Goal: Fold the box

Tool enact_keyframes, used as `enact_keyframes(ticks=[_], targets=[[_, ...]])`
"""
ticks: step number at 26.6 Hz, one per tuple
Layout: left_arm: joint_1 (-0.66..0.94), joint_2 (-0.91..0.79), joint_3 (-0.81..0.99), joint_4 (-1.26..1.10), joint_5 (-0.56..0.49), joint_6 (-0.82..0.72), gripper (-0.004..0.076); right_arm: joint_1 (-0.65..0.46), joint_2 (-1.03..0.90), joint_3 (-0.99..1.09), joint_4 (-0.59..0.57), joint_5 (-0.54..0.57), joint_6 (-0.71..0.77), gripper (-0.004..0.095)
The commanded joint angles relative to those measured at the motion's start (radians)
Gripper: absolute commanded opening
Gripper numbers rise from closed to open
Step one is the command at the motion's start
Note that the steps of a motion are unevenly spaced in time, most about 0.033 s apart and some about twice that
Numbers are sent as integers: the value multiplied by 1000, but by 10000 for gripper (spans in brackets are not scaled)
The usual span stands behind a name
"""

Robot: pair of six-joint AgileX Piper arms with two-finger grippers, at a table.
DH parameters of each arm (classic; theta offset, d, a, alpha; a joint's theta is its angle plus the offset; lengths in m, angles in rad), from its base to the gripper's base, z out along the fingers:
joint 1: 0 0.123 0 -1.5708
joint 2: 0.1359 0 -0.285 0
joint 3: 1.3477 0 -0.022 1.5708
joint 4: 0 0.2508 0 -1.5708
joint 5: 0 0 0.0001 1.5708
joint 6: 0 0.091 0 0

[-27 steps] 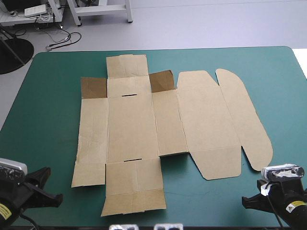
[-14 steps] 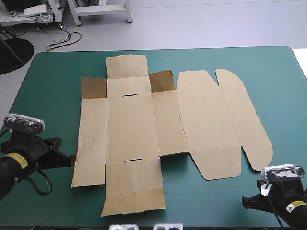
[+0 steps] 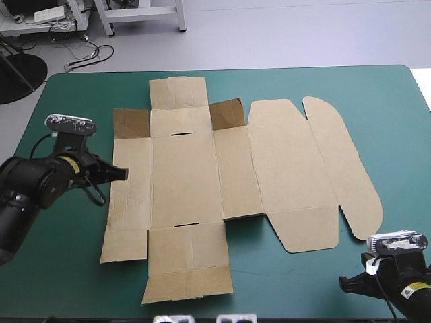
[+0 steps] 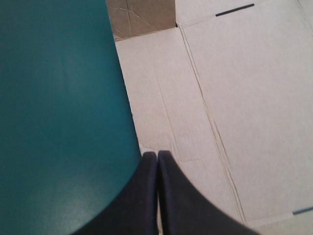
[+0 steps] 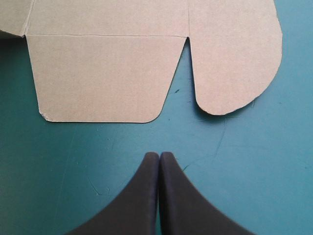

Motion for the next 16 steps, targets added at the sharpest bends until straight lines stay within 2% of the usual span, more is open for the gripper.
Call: enact_keyframes(ticks=[1,5,6,9,12,16], targets=[[91,66,-98,-62,-55,0,-9,3,9,-27,8,-41,-10,-15],[268,146,-136,-280,-24,122,-9,3,9,-27,8,-41,-10,-15],[364,182,-136,-378,13,181,-9,3,9,-27,8,-41,-10,-15],[478,224,-136,-472,85,262,-9,3,9,-27,8,-41,-10,-15],[554,242,-113,-572,119,342,-9,3,9,-27,8,-41,-10,-15],[582,248,4,-782,92,504,-10,3,9,-27,8,-41,-10,-15]])
